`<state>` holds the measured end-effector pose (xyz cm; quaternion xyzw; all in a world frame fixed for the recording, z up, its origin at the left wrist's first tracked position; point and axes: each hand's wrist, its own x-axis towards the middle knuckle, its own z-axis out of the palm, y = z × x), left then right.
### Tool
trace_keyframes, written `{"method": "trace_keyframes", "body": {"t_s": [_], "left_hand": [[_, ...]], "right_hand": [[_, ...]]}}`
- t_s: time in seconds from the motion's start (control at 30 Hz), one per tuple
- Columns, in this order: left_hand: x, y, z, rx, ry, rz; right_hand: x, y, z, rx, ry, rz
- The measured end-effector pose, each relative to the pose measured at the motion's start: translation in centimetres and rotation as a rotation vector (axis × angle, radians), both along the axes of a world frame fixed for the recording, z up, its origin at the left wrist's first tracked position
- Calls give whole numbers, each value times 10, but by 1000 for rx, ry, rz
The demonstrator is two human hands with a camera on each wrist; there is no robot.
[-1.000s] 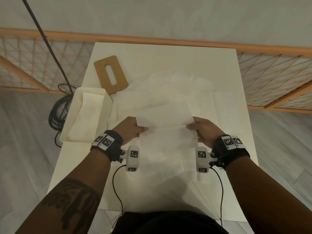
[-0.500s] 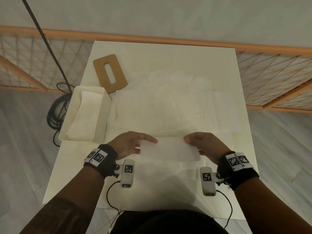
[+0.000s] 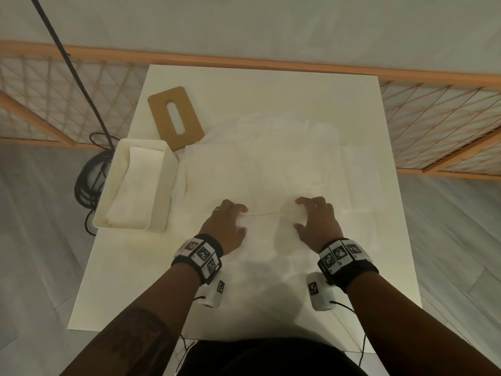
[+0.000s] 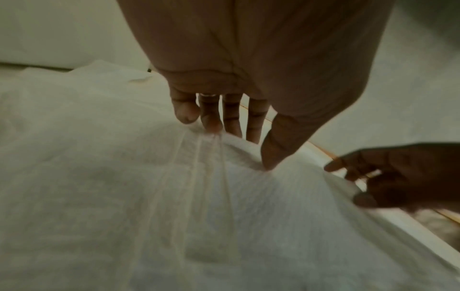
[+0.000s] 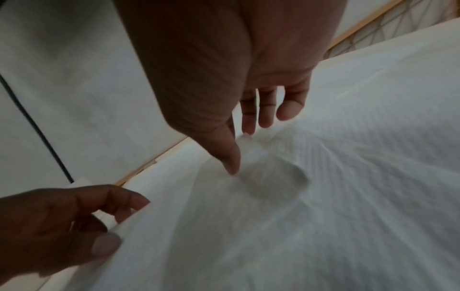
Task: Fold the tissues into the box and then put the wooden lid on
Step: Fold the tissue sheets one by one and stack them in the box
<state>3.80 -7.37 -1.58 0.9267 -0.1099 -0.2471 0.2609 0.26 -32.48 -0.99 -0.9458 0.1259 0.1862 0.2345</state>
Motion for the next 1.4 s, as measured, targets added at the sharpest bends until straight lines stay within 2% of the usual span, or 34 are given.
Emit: {"method": "trace_keyframes", "body": {"t_s": [0.07,0.17,0.3,0.43,0.5,0.63,0.7,0.77,0.87,0.93,1.07,1.2,1.27,1.4], "left_hand": [[2,-2,0,76,-61,-48],[6,-7,-1,138,-109,-108],[8,-14,-3,174,-98,-154],[13,-16,-1,193,-96,-174],[17,-14,2,156,-98,-99],[34,-3,8,70,-146,285],[44,3,11,66,-144,363],[54,2,16,-39,-139,365],[70,-8,34,-271,7,417],[83,-17,46,-354,128,433],[99,-30,63,-514,246,402],[105,-36,73,-501,423,472],[100,-33,73,-502,519,534],[74,-27,84,-708,674,607]], "right_hand": [[13,6,5,-13,-71,26],[47,16,8,127,-131,-28],[93,29,11,99,3,-97],[110,29,11,0,89,-106],[111,28,11,-26,72,-140],[106,25,16,4,14,-189],[101,23,22,41,-29,-212],[94,20,31,79,-126,-218],[77,18,48,141,-268,-134],[66,15,56,173,-318,-75],[49,4,71,292,-411,43],[41,-9,85,360,-512,205],[39,-16,89,391,-522,222],[31,-27,88,484,-526,169]]}}
